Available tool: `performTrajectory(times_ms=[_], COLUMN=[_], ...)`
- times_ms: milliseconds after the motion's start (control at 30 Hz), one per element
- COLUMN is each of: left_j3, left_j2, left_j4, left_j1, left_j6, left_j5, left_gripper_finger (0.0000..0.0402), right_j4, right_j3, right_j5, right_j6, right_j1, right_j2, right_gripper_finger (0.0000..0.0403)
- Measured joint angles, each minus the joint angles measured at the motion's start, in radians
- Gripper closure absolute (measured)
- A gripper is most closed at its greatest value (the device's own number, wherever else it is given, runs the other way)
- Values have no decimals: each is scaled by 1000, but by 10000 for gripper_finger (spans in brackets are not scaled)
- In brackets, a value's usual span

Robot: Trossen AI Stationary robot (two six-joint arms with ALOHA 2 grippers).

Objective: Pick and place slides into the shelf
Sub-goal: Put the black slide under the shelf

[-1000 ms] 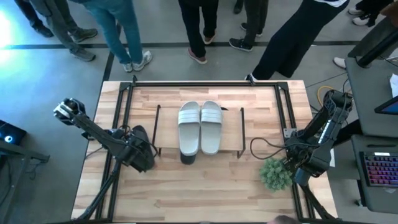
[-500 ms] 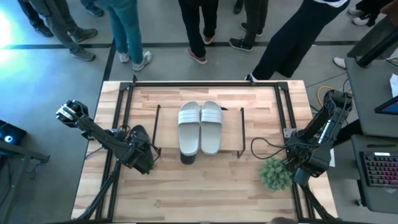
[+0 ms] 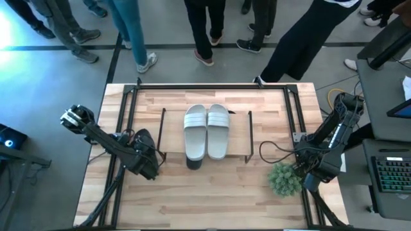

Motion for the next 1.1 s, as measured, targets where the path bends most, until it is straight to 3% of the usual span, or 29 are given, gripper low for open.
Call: performTrajectory(times_ms=[267,567,800,933,1100], left_j3=[-2,61,187,269,366], left_j2=[7,7,7,7,7], left_j4=[-12,-8,-51,-99,-108], left_j1=[0,-16,-28,-42,-84], left_j6=[-43,-24,107,158,112], left_j5=[-35,57,73,142,176], left_gripper_finger=[395,400,401,401,401], right_j4=[2,0,-3,-5,-6], right_j3=[0,0,0,0,0], right_j5=[0,5,21,52,60], right_j6=[-3,-85,-122,-138,-142], right_j1=[0,0,0,0,8], right_j2=[0,0,0,-1,-1], right_gripper_finger=[268,268,268,268,268])
